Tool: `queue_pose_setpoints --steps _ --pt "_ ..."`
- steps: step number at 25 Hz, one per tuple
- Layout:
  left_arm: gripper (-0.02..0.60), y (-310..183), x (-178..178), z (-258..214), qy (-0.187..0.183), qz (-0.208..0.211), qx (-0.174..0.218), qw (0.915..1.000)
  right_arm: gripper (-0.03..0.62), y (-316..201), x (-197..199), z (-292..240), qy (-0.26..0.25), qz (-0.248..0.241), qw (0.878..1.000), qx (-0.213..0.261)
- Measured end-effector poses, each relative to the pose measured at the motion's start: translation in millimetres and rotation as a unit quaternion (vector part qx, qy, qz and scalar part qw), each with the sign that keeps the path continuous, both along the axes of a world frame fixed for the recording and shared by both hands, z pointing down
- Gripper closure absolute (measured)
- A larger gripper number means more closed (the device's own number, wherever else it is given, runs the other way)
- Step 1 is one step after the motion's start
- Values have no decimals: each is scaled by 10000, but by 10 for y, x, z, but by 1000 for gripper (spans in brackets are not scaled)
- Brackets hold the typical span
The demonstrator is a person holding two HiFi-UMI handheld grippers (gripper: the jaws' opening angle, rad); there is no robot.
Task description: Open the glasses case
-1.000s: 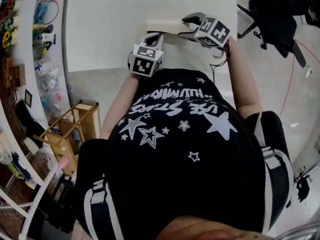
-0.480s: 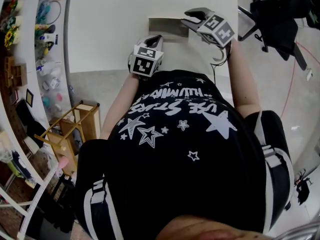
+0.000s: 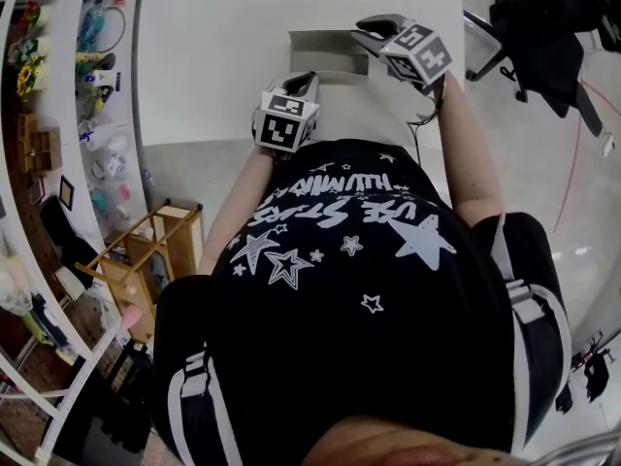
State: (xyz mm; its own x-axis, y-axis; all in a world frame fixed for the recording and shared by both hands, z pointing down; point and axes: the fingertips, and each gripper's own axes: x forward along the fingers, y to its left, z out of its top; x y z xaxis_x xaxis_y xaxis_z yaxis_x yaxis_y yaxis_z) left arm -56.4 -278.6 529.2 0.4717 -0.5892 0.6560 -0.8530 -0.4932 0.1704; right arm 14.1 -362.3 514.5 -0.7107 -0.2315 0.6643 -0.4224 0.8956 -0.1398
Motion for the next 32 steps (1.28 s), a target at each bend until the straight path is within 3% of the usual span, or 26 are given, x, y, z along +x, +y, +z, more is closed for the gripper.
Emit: queue_pose_setpoints --steps 3,8,12,17,22,32 --pt "569 4 -3 10 3 21 22 10000 517 43 2 -9 -134 1 9999 -107" --pt "569 45 -55 -123 227 -185 172 9994 517 85 41 -37 -103 249 9988 397" --pt "569 179 -172 -376 477 -304 370 9977 516 174 109 -202 -226 1055 9902 888" --pt "569 533 -364 -498 498 -240 479 9973 516 466 241 -434 -572 2173 9657 1300" --pt "569 983 -543 -517 573 -258 473 9969 517 1015 281 -569 -706 2552 9547 1359" --pt "569 1831 -646 -585 873 -27 601 9944 517 2233 419 -632 -1357 3338 9279 956"
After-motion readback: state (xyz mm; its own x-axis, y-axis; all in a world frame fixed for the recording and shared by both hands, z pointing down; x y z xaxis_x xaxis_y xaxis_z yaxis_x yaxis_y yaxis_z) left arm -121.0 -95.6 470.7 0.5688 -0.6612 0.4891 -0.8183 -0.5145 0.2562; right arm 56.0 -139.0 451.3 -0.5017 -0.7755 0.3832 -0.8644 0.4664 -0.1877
